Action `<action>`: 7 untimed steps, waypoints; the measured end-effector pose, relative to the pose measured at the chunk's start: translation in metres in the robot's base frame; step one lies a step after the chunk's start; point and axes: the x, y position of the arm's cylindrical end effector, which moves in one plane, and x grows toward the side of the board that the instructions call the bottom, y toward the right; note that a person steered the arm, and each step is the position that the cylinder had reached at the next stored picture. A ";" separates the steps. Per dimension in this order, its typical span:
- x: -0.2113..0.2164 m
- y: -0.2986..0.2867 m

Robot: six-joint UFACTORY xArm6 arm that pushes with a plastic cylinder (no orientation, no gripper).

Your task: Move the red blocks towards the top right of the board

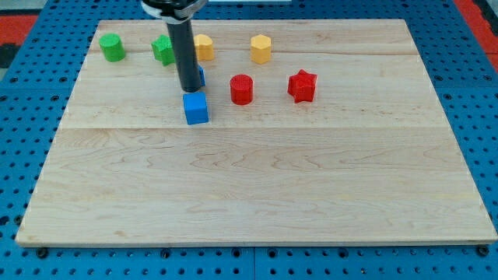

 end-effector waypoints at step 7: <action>0.059 0.165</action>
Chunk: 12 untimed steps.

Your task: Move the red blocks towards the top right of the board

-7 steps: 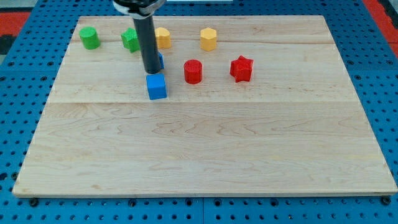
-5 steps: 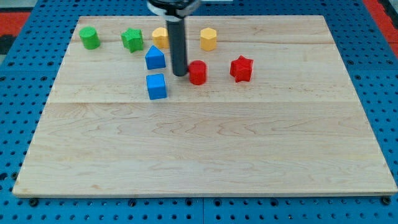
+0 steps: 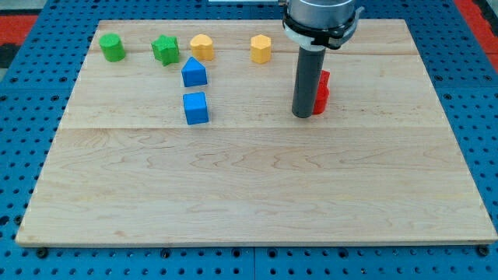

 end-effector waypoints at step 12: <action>-0.161 0.058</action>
